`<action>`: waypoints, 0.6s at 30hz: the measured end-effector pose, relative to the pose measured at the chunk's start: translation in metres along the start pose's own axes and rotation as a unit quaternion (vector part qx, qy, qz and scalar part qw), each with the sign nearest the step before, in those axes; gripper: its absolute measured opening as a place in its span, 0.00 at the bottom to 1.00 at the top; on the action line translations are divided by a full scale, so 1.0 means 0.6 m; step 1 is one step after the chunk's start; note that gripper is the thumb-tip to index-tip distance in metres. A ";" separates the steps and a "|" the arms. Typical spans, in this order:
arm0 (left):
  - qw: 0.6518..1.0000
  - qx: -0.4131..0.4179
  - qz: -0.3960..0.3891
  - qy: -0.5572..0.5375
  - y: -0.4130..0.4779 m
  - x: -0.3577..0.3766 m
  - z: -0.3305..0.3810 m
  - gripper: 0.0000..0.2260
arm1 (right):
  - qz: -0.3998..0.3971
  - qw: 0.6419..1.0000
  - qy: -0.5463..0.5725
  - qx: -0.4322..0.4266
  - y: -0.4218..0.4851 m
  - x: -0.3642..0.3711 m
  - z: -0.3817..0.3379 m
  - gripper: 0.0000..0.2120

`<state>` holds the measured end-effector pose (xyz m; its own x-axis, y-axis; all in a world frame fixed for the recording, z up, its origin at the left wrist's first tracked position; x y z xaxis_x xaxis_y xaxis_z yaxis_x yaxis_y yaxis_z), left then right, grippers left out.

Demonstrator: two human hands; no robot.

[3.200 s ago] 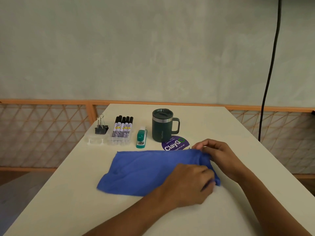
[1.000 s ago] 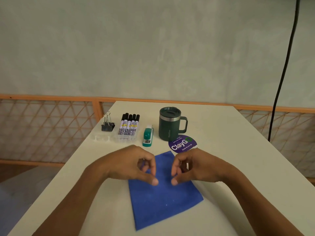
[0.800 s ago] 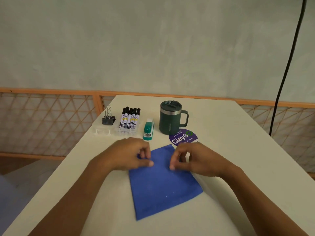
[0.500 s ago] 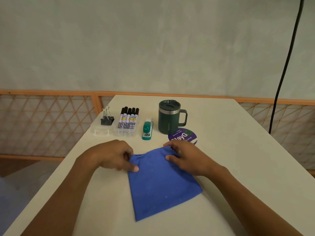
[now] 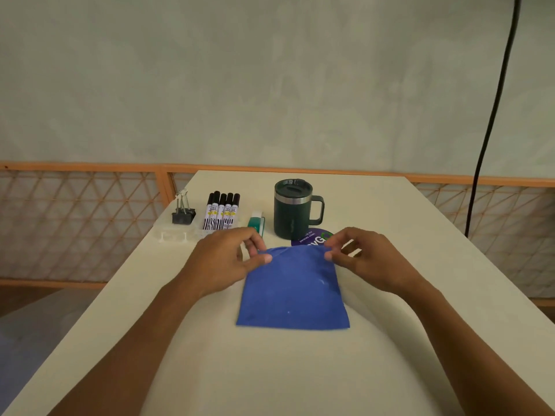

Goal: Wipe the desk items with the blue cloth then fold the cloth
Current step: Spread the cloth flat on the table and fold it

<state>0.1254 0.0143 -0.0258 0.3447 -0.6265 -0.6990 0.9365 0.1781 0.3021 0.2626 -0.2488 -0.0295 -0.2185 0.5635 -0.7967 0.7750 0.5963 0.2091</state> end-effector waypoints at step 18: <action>0.939 -0.053 -0.336 -0.047 -0.050 0.014 0.010 0.07 | -0.328 0.934 -0.087 -0.107 -0.068 0.037 -0.073 0.06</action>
<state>0.1001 -0.0007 -0.0370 -0.3297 -0.6880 -0.6464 0.9432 -0.2100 -0.2576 0.1999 -0.2353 -0.0309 -0.4916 -0.0541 -0.8692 0.3670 0.8923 -0.2631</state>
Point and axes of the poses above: each hand's wrist, its own y-axis towards the middle knuckle, its own x-axis out of the palm, z = x × y, the point moved 5 cm from there along y, towards the middle knuckle, and after that the axes turned 10 degrees about -y, right-handed, at the moved point
